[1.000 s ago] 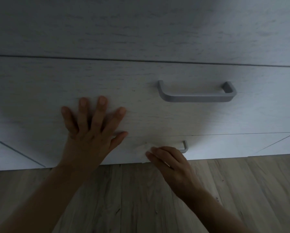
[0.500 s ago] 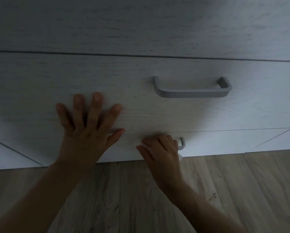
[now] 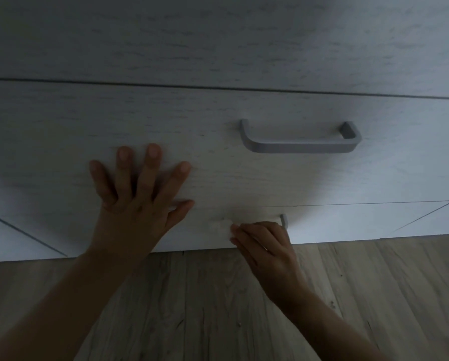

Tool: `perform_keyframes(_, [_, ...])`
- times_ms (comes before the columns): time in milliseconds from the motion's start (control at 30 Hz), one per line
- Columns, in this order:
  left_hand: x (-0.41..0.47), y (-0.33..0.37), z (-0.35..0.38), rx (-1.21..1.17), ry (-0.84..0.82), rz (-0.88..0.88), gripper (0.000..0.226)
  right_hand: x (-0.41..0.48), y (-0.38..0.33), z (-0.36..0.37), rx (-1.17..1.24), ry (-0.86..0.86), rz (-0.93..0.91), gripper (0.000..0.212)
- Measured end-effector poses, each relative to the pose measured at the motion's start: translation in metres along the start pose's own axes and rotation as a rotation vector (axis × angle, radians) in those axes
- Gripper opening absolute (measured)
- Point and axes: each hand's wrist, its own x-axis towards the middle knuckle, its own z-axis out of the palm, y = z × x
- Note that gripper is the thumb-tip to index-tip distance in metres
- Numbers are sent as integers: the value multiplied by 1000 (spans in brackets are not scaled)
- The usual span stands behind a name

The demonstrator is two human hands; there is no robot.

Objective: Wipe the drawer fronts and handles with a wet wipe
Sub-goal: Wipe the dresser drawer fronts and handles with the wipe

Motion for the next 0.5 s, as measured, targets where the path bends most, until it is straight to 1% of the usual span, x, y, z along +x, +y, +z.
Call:
perform_keyframes(200, [-1,-1,0,-1,0,4,84,9,-9,11,12,-43,-20,22])
perform_keyframes(400, [0,-1,0,12,-3,10,83,-6,18,-13,38,-88,-67,27])
perform_keyframes(500, [0,-1,0,6,-2,3,83,-14,38,-33,6,-90,-39,26])
